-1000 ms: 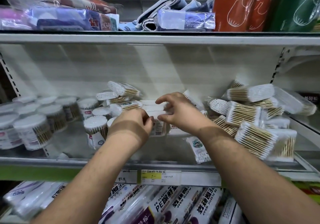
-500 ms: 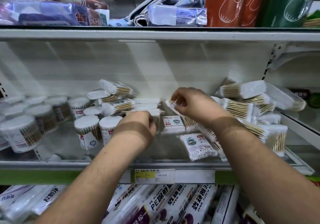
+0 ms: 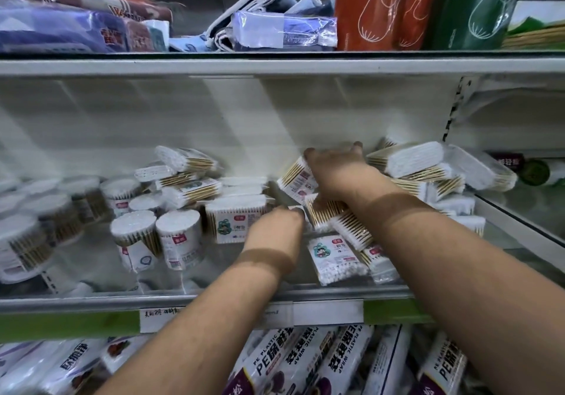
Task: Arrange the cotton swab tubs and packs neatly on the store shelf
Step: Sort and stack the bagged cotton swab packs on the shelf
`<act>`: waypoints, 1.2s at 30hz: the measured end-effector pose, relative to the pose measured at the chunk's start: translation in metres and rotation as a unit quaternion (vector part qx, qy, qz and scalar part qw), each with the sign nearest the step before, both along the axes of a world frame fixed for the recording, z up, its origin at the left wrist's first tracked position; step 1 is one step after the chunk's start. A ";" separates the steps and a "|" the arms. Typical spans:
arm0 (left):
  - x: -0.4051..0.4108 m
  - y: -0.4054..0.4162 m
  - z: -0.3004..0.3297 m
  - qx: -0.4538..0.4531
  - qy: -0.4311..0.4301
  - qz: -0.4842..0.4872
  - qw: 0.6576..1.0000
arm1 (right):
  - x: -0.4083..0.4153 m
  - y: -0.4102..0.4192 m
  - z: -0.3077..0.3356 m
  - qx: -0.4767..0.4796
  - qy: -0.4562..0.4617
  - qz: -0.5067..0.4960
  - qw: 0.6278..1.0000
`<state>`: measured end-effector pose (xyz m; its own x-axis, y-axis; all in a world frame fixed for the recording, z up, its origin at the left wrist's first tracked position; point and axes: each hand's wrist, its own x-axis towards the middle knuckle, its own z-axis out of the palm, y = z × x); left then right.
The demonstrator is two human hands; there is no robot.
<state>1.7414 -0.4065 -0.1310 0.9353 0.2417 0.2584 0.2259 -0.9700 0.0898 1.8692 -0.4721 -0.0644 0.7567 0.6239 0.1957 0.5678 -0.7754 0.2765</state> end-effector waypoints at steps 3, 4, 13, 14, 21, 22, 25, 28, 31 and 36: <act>0.001 -0.002 -0.003 0.010 -0.003 -0.006 1.000 | 0.006 -0.008 -0.006 0.005 0.031 0.010 0.999; 0.001 -0.002 -0.003 0.009 -0.005 -0.006 1.000 | 0.007 -0.010 -0.008 0.012 0.032 0.015 0.999; 0.008 0.004 -0.010 0.045 -0.077 -0.006 0.996 | 0.011 -0.018 -0.011 0.029 0.054 0.066 0.996; 0.009 0.004 -0.011 0.038 -0.083 -0.009 0.996 | 0.011 -0.019 -0.012 0.034 0.058 0.076 0.995; 0.015 0.009 -0.015 -0.087 -0.160 -0.042 0.982 | 0.013 -0.028 -0.004 0.165 0.070 0.113 0.977; 0.016 0.009 -0.014 -0.114 -0.159 -0.048 0.979 | 0.011 -0.028 -0.001 0.199 0.085 0.121 0.969; 0.018 0.010 -0.011 -0.171 -0.128 -0.061 0.975 | 0.004 -0.028 0.012 0.286 0.109 0.161 0.938; 0.015 0.009 -0.006 -0.154 -0.123 -0.059 0.979 | -0.006 -0.030 0.022 0.312 0.093 0.170 0.930; 0.009 0.005 0.001 -0.155 -0.165 -0.037 0.973 | -0.013 -0.036 0.025 0.357 0.135 0.162 0.910; -0.007 0.009 0.015 -0.249 -0.298 0.017 0.921 | -0.018 -0.045 0.017 0.414 0.298 0.167 0.844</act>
<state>1.7348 -0.3973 -0.1161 0.6529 0.4954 0.5730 0.0212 -0.7682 0.6399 1.8512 -0.5175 -0.0470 0.6834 0.6584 0.3154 0.6395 -0.3315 -0.6937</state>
